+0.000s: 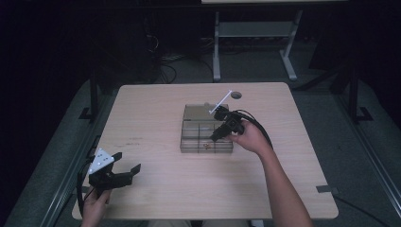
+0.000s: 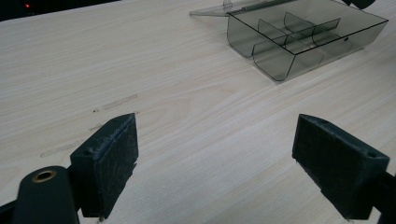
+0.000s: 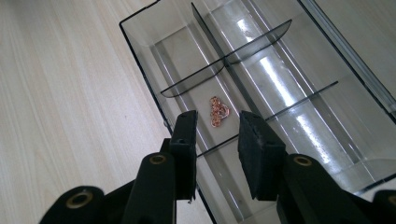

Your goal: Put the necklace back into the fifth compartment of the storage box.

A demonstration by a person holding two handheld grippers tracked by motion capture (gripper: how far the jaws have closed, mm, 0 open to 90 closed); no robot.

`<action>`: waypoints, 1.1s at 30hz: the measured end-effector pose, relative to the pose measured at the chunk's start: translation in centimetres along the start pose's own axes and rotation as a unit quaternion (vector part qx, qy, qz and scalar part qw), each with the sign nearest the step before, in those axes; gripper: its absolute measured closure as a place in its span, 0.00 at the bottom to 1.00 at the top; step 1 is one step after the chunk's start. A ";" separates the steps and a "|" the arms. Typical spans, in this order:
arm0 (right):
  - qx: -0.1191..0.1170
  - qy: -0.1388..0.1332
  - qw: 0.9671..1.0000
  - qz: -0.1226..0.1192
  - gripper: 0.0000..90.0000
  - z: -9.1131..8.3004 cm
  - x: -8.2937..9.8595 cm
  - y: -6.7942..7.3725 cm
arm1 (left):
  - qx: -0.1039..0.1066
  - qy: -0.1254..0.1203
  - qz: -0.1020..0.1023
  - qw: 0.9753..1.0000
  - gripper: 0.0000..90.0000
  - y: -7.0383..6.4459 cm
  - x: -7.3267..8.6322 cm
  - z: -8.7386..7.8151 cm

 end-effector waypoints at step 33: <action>0.011 -0.018 1.000 0.009 0.68 -2.9 2.8 0.4 | 0.000 0.002 0.003 1.000 0.16 -0.1 0.0 0.1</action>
Point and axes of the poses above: each handheld gripper's, and its own axes: z roughly forward along the jaws, x roughly out of its underside, y roughly to its left, the point moved 2 cm from there along z, roughly forward along the jaws, and after that the axes turned 6 degrees about x, right-handed, at the moved point
